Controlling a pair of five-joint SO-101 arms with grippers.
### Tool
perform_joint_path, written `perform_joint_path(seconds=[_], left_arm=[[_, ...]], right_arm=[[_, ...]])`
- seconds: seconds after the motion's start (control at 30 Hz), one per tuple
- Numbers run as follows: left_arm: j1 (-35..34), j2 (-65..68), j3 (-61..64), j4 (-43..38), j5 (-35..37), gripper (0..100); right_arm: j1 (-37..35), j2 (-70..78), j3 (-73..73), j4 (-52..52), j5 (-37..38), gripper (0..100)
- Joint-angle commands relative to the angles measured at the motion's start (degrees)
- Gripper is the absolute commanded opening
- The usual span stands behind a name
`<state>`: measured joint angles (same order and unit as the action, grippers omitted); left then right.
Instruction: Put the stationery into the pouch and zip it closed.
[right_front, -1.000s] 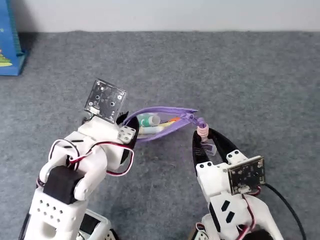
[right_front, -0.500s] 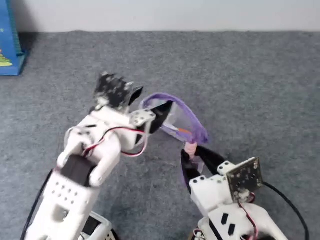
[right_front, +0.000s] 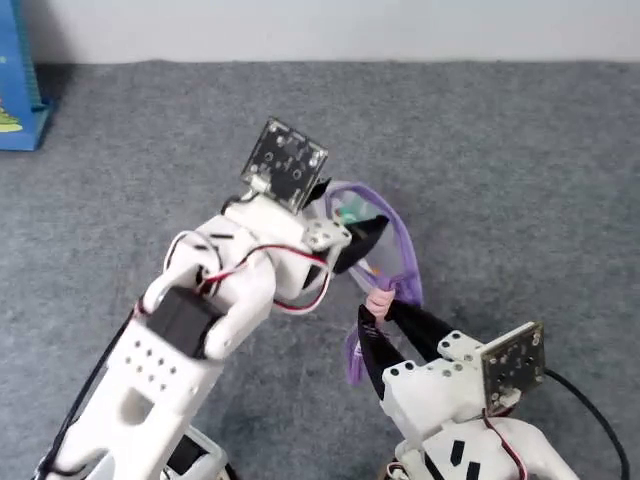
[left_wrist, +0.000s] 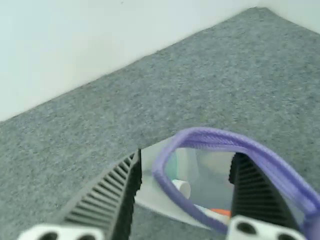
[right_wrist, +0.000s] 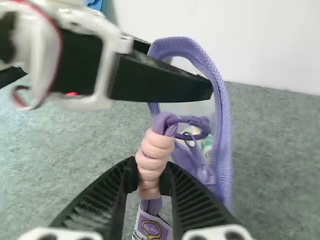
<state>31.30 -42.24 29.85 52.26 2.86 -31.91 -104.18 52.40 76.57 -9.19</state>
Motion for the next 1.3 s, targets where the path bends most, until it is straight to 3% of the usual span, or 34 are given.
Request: perform_joint_path(seconds=[0.0,0.2,0.33,0.63,1.03,1.27], left_arm=[[3.9,-4.8,-2.9,0.3,0.4,28],[8.8,-4.7,-3.0,0.2,0.3,28],[9.4,-5.4,-3.2,0.4,-1.3,27],[0.3,-10.6,-8.9,6.6,-2.2,27],[0.1,-31.8,-9.7,19.7,-2.4,27],[0.3,-37.3,-9.6,27.5,-2.5,27]], right_arm=[[-0.7,0.0,-3.3,-1.6,-1.1,0.8],[-0.3,0.0,-3.3,-1.0,-1.1,0.8],[3.9,0.0,-3.3,-1.0,-1.1,0.8],[11.9,0.1,-3.3,-3.3,-1.1,0.8],[13.1,0.5,-2.5,-23.2,-0.6,0.8],[12.9,0.5,3.2,-32.0,4.5,0.8]])
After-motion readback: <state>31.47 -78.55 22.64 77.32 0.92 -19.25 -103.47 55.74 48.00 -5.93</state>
